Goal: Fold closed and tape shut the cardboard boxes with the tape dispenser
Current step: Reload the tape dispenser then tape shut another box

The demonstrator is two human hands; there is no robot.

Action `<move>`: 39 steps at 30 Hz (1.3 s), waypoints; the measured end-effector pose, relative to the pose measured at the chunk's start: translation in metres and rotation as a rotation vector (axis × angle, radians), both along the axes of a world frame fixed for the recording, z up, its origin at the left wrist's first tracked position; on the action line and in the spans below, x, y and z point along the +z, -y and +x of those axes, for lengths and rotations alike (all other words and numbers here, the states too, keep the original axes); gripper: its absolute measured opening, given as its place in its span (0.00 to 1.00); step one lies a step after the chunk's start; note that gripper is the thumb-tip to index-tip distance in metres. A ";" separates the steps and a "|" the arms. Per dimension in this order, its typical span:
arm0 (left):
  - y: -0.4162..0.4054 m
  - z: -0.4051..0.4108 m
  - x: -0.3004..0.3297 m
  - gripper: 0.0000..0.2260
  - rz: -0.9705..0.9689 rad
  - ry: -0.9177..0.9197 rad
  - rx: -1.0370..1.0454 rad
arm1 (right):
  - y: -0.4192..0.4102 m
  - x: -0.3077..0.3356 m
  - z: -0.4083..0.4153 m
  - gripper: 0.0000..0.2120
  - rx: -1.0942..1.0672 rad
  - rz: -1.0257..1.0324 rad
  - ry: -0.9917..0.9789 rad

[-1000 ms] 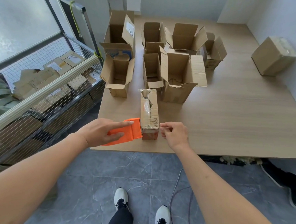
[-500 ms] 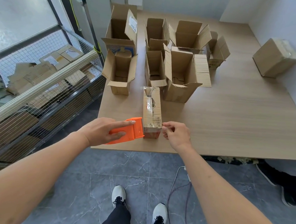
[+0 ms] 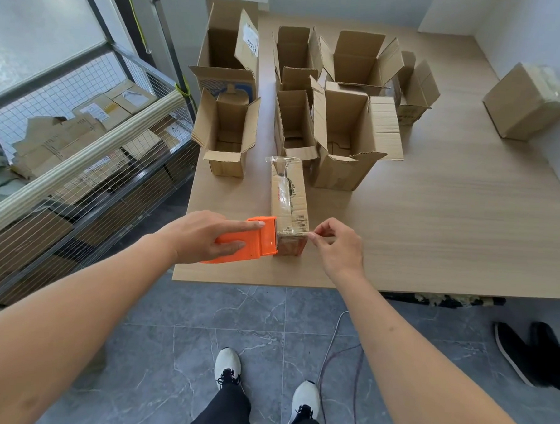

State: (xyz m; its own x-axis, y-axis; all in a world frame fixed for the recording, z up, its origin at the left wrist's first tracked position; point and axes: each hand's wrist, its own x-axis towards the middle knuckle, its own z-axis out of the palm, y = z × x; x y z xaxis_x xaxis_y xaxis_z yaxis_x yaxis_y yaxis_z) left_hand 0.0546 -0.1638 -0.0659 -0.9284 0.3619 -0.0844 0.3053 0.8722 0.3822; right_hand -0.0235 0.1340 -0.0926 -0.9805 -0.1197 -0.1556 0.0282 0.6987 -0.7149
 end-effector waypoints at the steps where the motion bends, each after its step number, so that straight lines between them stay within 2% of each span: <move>1: 0.000 -0.002 0.001 0.25 -0.004 0.004 -0.004 | 0.001 0.001 0.000 0.10 -0.011 -0.006 -0.003; 5: 0.002 -0.005 0.001 0.25 -0.040 0.018 0.001 | 0.006 0.007 -0.004 0.09 -0.056 -0.034 0.013; 12: 0.002 -0.009 0.002 0.25 -0.031 0.022 0.000 | 0.016 0.011 -0.001 0.09 0.266 0.063 -0.306; 15: 0.003 -0.008 0.004 0.25 -0.043 0.027 0.001 | 0.016 0.009 0.000 0.08 0.361 0.131 -0.354; 21: 0.000 -0.009 0.005 0.25 -0.039 0.027 0.014 | 0.017 0.005 -0.005 0.07 0.400 0.188 -0.389; 24: 0.001 -0.010 0.005 0.25 -0.047 0.035 0.016 | 0.017 0.004 -0.003 0.03 0.450 0.259 -0.457; 28: 0.000 -0.011 0.004 0.25 -0.039 0.042 0.021 | 0.017 0.010 -0.001 0.06 0.481 0.291 -0.524; 30: -0.001 -0.011 0.002 0.25 -0.030 0.043 0.022 | 0.023 0.013 -0.002 0.17 0.560 0.263 -0.529; 32: -0.001 -0.009 0.002 0.26 -0.014 0.041 0.028 | 0.031 0.015 -0.002 0.20 0.639 0.186 -0.496; 37: 0.004 -0.003 0.002 0.26 0.008 0.016 0.037 | 0.035 0.010 -0.001 0.06 0.550 0.084 -0.506; 39: 0.006 -0.002 0.001 0.26 0.021 0.021 0.043 | 0.035 0.008 0.000 0.04 0.551 0.081 -0.543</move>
